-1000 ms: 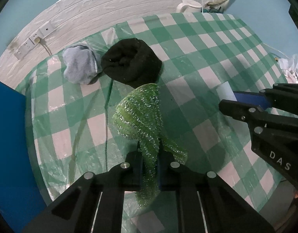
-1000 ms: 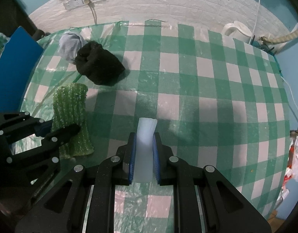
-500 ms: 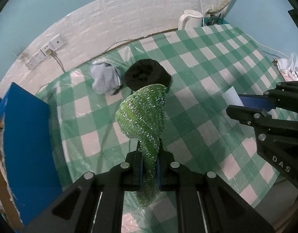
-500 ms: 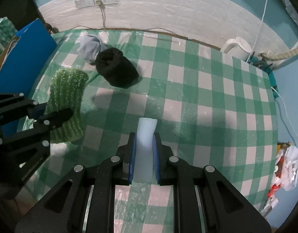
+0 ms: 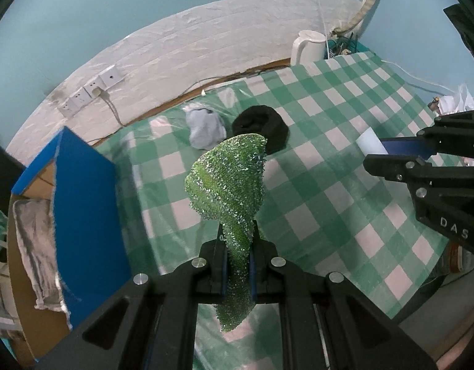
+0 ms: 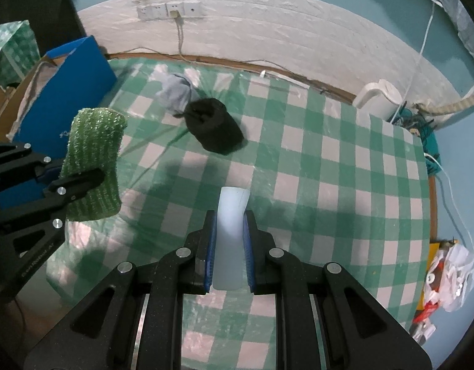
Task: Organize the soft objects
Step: 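Carry the knit pad in the left gripper and the foam tube in the right over the box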
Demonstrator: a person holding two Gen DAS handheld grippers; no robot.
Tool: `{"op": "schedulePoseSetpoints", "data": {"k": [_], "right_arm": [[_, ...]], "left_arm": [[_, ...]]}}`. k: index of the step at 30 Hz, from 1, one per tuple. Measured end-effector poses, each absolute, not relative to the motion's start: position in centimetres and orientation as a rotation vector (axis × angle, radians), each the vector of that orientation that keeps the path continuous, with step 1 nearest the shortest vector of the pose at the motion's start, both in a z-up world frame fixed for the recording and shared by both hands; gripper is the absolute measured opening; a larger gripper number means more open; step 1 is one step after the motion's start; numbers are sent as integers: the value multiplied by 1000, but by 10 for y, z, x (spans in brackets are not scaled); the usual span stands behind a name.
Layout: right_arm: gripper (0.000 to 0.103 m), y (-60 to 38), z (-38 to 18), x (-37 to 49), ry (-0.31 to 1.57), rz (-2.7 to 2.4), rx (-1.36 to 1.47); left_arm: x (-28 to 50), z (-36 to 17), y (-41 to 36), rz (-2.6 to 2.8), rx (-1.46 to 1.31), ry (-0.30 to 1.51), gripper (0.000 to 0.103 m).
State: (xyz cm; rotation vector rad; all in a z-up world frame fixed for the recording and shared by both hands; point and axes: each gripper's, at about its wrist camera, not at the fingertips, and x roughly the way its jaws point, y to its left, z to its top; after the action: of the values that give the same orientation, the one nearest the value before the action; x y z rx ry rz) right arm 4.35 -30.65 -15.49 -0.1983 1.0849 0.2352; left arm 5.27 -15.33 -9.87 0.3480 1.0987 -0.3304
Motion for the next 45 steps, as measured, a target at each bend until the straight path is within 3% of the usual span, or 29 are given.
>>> {"op": "schedulePoseSetpoints", "data": {"k": [45], "right_arm": [[15, -134, -90, 27, 993, 476, -355]], "left_arm": [[26, -28, 18, -107, 214, 956, 10]]}}
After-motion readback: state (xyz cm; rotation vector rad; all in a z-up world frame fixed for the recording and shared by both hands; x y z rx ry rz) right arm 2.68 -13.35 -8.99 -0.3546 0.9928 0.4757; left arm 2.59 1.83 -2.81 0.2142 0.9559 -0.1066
